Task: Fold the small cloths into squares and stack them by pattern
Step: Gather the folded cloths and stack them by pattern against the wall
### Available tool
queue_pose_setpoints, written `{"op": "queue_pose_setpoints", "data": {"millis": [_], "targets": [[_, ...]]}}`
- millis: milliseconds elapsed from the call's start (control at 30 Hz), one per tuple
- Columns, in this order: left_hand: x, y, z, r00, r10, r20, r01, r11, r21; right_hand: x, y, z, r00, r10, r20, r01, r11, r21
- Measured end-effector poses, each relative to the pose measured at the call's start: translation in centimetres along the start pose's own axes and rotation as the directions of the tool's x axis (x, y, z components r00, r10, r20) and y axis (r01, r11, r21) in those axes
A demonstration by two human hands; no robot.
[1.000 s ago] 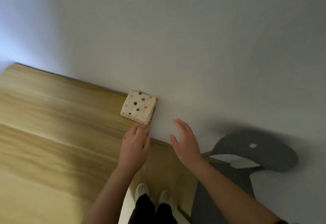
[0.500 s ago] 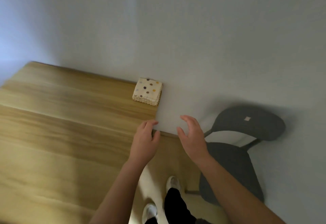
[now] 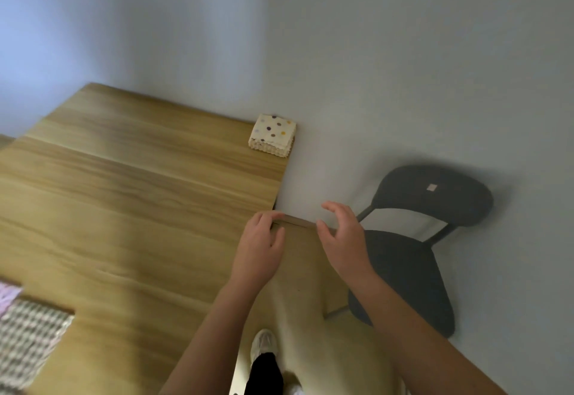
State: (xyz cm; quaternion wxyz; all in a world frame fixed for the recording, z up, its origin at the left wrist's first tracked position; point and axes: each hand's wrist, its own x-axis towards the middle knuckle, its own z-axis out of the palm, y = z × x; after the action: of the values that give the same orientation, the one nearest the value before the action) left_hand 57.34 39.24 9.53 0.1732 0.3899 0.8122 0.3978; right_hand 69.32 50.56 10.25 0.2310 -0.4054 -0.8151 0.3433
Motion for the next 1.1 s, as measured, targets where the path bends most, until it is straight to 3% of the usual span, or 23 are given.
{"op": "queue_pose_setpoints", "data": {"millis": [600, 900, 1100], "targets": [[-15.3, -5.0, -3.7, 0.977, -0.173, -0.124, 0.177, 0.984, 0.027, -13.3, -2.2, 3.9, 0.966, -0.134, 0.223, 0.134, 0.991, 0.019], [-23.3, -13.1, -8.9, 0.975, -0.209, -0.080, 0.212, 0.976, 0.041, -22.3, -5.3, 10.9, 0.961, -0.061, 0.270, 0.063, 0.998, 0.001], [-30.4, -17.1, -10.3, 0.936, -0.350, -0.030, 0.351, 0.935, 0.055, -29.0, -6.1, 14.3, 0.935, -0.012, 0.354, 0.019, 1.000, -0.017]]}}
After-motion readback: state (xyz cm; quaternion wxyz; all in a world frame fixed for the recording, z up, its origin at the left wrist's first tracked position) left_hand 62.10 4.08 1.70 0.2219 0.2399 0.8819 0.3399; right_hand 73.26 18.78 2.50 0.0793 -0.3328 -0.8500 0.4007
